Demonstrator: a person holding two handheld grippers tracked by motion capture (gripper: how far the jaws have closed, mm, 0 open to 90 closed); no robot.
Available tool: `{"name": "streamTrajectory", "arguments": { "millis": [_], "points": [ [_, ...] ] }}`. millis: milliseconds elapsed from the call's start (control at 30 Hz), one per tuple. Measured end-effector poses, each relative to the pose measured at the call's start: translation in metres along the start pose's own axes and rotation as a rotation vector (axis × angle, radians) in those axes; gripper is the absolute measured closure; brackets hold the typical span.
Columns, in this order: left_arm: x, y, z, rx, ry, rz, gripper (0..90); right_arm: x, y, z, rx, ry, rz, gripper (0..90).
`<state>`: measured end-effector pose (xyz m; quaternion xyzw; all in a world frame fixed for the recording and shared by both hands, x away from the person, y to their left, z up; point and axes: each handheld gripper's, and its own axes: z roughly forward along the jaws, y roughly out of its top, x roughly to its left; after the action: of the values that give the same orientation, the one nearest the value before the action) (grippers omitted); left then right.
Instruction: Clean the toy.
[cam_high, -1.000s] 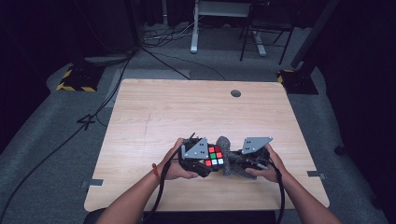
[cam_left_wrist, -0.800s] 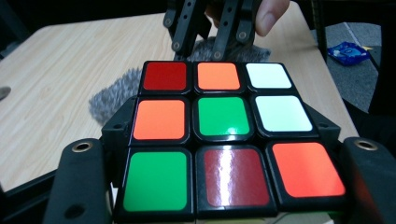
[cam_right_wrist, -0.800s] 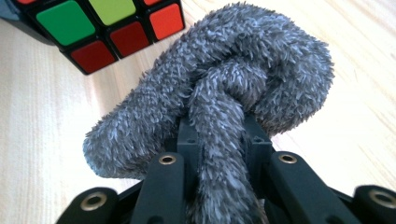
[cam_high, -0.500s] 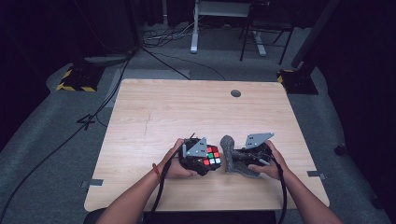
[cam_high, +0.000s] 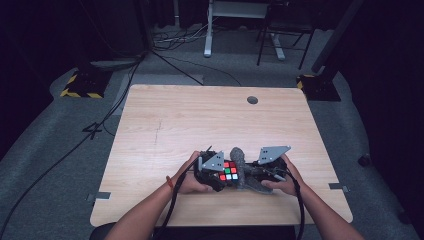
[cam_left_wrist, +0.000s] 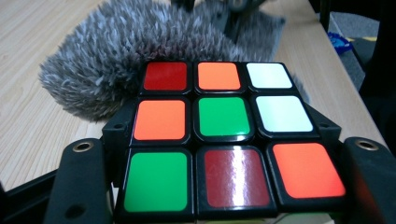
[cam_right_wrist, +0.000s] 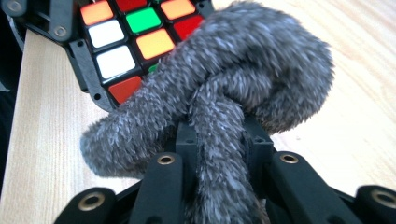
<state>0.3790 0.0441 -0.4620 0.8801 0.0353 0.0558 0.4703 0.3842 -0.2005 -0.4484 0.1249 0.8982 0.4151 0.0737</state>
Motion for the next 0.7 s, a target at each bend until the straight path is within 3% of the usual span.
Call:
{"name": "streamTrajectory", "arguments": {
  "millis": [167,333,433,600,700],
  "points": [
    [0.001,0.000,-0.002,-0.011,0.006,-0.002,33.4,0.002,-0.002,0.007,0.067,0.006,-0.027,73.5],
    [0.003,-0.002,-0.001,-0.013,0.006,-0.013,33.4,-0.003,-0.007,0.014,0.144,-0.002,-0.022,73.1],
    [0.003,-0.002,0.001,-0.006,0.003,-0.005,33.4,-0.007,-0.010,0.011,0.163,-0.005,-0.006,72.9],
    [0.002,-0.010,0.010,0.037,0.016,-0.009,33.4,-0.018,-0.018,0.007,0.181,-0.056,0.010,71.5],
    [0.004,-0.014,0.015,0.048,-0.004,-0.024,33.4,-0.021,-0.021,0.006,0.187,-0.066,0.019,70.8]
  ]
}}
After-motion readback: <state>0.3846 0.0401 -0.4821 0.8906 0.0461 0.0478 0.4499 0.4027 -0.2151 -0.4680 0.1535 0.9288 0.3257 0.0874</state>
